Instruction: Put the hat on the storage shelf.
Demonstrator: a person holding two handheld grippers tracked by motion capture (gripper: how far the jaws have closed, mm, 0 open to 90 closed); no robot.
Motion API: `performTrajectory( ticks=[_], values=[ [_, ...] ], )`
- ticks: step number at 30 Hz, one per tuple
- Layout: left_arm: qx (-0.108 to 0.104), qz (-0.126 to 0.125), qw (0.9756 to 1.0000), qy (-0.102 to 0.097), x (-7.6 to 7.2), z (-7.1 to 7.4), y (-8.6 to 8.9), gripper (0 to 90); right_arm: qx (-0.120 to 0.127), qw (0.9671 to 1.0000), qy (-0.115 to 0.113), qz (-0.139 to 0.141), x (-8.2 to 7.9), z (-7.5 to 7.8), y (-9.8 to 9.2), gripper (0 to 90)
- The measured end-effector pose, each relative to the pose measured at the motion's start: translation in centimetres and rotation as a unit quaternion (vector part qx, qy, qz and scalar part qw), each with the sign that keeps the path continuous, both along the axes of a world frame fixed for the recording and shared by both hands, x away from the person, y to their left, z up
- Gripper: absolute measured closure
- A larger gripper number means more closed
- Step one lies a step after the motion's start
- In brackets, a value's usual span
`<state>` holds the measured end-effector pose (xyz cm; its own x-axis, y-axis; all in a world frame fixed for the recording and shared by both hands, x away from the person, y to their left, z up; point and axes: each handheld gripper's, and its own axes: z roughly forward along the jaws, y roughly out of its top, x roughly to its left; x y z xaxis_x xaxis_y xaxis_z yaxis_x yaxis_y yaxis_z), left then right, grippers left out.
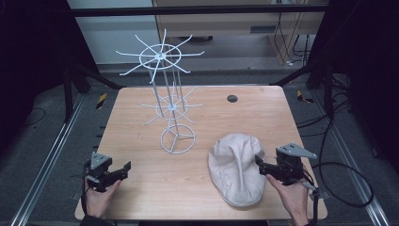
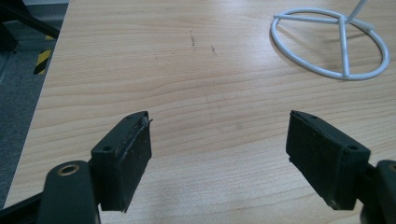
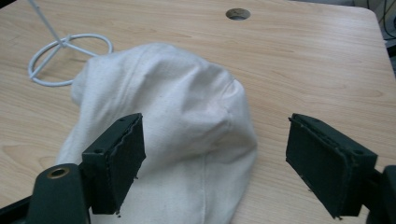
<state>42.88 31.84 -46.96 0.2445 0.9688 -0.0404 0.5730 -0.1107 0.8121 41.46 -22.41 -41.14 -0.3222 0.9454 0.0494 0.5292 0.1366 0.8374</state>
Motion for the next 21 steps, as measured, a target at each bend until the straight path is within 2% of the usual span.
performTrajectory(
  ticks=[5,21],
  values=[
    [0.001,0.000,1.0000,0.001,0.0,0.0,0.1,21.9,0.002,1.0000,-0.004,0.005,-0.1,0.5,0.7,21.7],
    [0.006,0.001,1.0000,0.004,0.1,-0.1,0.1,22.2,0.001,0.9994,0.019,0.028,-0.2,1.2,4.4,24.3]
  ],
)
